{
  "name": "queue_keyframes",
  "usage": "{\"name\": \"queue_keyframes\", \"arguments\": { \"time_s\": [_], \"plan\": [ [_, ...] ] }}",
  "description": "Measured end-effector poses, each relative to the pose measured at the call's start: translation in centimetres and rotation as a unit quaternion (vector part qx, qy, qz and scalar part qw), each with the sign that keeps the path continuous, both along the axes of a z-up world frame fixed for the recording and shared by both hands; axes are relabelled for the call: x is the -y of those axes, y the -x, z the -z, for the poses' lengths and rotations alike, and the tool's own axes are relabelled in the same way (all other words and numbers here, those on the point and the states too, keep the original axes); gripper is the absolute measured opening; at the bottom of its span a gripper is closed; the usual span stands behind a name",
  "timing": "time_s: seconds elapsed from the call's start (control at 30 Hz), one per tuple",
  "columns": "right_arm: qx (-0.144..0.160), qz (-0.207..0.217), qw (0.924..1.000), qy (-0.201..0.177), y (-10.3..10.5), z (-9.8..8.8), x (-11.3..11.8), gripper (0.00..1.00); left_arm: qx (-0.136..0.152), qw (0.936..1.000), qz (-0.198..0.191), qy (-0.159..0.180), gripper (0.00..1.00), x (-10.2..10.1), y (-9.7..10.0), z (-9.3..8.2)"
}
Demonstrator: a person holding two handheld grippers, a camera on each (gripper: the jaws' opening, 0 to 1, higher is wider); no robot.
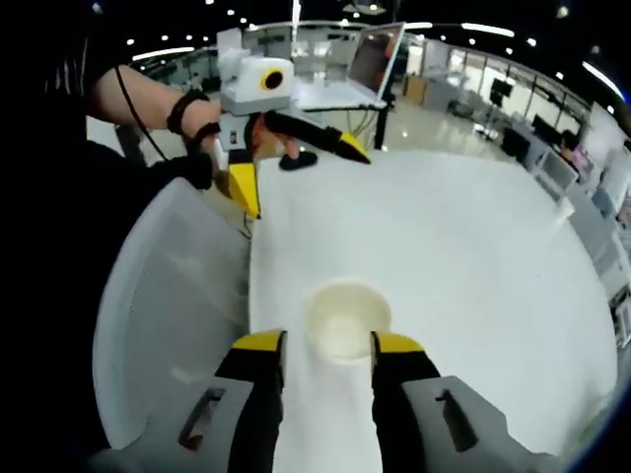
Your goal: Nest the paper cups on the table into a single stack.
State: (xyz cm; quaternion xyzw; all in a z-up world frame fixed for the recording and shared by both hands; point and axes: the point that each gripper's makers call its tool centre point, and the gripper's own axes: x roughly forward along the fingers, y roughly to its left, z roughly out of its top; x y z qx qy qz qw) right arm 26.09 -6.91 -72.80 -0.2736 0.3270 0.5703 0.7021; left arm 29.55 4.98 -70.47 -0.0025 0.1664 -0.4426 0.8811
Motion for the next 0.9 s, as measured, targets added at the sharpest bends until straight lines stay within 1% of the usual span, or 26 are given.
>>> {"name": "queue_keyframes", "arguments": {
  "time_s": [0.07,0.17,0.33,0.37,0.4,0.43,0.5,0.57,0.67,0.8,0.9],
  "plan": [
    [0.008,0.004,1.0000,-0.002,-0.1,0.1,0.3,0.38,-0.002,0.9999,0.009,-0.006,0.98,0.3,0.2,0.2],
    [0.007,0.021,0.9997,-0.005,-0.3,0.4,0.7,0.42,-0.001,0.9997,0.019,-0.014,0.98,0.7,0.3,0.5],
    [0.001,0.034,0.9994,-0.006,-0.3,0.8,1.1,0.42,-0.005,0.9990,0.038,-0.021,0.97,1.4,0.5,0.9],
    [-0.001,0.039,0.9992,-0.004,-0.2,1.1,1.2,0.41,-0.004,0.9988,0.041,-0.025,0.97,1.5,0.5,0.9],
    [0.001,0.044,0.9990,-0.001,-0.3,1.3,1.4,0.41,0.003,0.9985,0.044,-0.033,0.97,1.6,0.4,0.9],
    [0.002,0.046,0.9989,-0.004,-0.3,1.3,1.5,0.41,0.002,0.9983,0.046,-0.035,0.96,1.7,0.3,1.0],
    [-0.008,0.059,0.9982,-0.007,-0.2,1.7,1.6,0.41,0.000,0.9981,0.051,-0.036,0.95,1.8,0.2,1.1],
    [-0.005,0.062,0.9980,-0.010,-0.2,1.8,1.6,0.41,0.003,0.9975,0.058,-0.041,0.94,2.0,0.3,1.1],
    [-0.006,0.070,0.9975,-0.012,-0.2,1.8,1.5,0.41,0.015,0.9965,0.068,-0.047,0.89,2.3,0.4,0.9],
    [-0.007,0.077,0.9969,-0.016,-0.4,1.8,1.5,0.41,0.008,0.9954,0.080,-0.052,0.86,2.7,0.6,1.3],
    [-0.005,0.078,0.9968,-0.016,-0.7,1.8,1.5,0.41,0.006,0.9941,0.093,-0.056,0.81,3.1,0.8,1.5]
  ]
}}
